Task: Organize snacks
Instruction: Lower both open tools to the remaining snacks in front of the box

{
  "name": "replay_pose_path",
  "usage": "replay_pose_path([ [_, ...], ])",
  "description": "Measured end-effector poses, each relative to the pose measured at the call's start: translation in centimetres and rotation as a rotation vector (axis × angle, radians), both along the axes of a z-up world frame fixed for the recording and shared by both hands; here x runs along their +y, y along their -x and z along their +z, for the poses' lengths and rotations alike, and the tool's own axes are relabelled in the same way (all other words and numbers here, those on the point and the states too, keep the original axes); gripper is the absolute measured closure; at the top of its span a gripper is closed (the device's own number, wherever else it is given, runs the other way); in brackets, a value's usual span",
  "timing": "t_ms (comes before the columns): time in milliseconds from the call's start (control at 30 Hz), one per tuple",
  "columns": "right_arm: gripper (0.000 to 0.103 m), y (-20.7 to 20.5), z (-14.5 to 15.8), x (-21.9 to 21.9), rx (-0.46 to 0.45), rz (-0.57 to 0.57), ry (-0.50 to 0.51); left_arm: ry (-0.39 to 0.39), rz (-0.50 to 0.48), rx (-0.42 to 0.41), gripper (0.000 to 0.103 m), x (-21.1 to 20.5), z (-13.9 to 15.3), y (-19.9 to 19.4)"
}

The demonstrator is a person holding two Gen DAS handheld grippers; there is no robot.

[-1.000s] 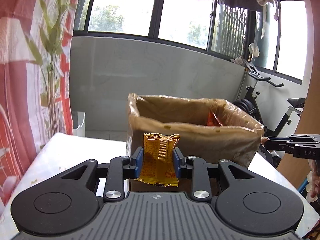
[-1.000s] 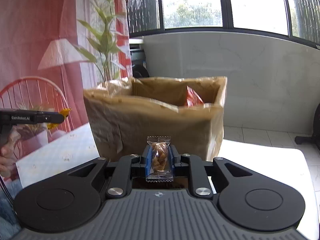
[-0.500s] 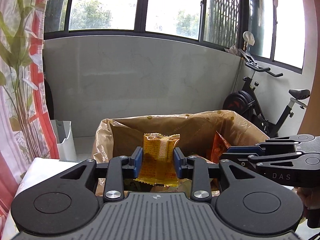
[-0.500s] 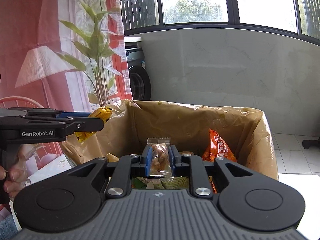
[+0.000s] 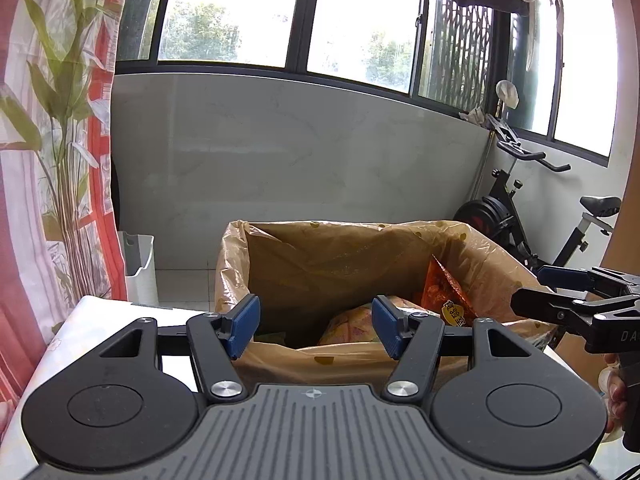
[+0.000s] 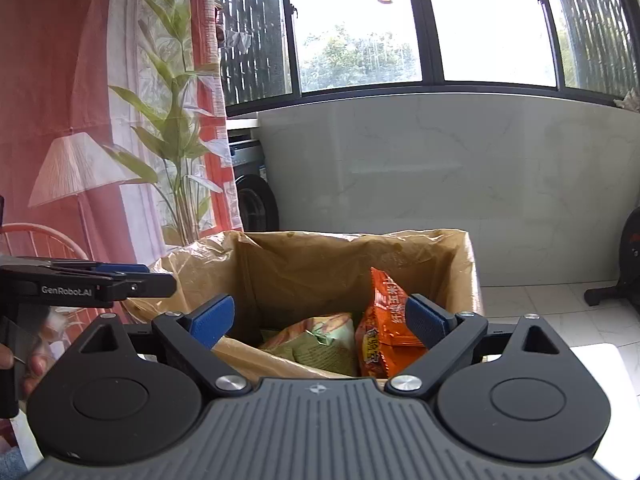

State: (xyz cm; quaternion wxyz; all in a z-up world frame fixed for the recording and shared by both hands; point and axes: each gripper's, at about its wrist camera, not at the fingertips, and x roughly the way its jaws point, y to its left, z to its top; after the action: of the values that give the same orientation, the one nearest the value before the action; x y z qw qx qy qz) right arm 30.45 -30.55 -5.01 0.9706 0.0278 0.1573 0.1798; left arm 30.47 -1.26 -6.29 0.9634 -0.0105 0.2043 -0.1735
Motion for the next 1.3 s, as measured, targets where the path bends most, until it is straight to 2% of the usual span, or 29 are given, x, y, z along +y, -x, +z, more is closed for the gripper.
replay_pose_path([
  [133,0.005,2.1,-0.7,-0.7,-0.041,-0.004,-0.012,0.018,0.012,-0.015,0.036,0.6,0.1,2.6],
  [167,0.005,2.4,-0.9,-0.9,-0.033,0.002,-0.023,0.023,0.016,-0.014,0.034,0.6,0.1,3.4],
  [333,0.002,4.0,-2.3,-2.0,-0.008,0.048,-0.068,0.047,0.046,-0.001,0.033,1.0,-1.0,5.7],
  [433,0.003,4.7,-3.6,-2.6,0.043,0.072,-0.105,0.048,0.052,0.031,0.034,0.8,-2.2,6.4],
  [567,0.004,5.6,-6.1,-2.1,0.074,0.038,-0.045,0.037,0.061,0.095,0.034,0.4,-4.3,6.9],
  [633,0.007,5.8,-7.6,-1.7,0.107,0.055,-0.009,0.030,0.065,0.118,0.034,0.2,-5.2,7.0],
  [867,0.026,6.4,-14.0,-0.3,0.231,0.101,0.131,0.046,0.067,0.215,0.034,0.0,-8.5,7.4],
  [967,0.028,6.4,-15.9,-0.2,0.264,0.109,0.141,0.043,0.066,0.254,0.035,-0.2,-9.5,7.6],
  [1300,0.029,7.0,-17.7,-0.4,0.233,0.119,0.137,0.023,0.003,0.355,0.035,-2.3,-11.8,7.7],
])
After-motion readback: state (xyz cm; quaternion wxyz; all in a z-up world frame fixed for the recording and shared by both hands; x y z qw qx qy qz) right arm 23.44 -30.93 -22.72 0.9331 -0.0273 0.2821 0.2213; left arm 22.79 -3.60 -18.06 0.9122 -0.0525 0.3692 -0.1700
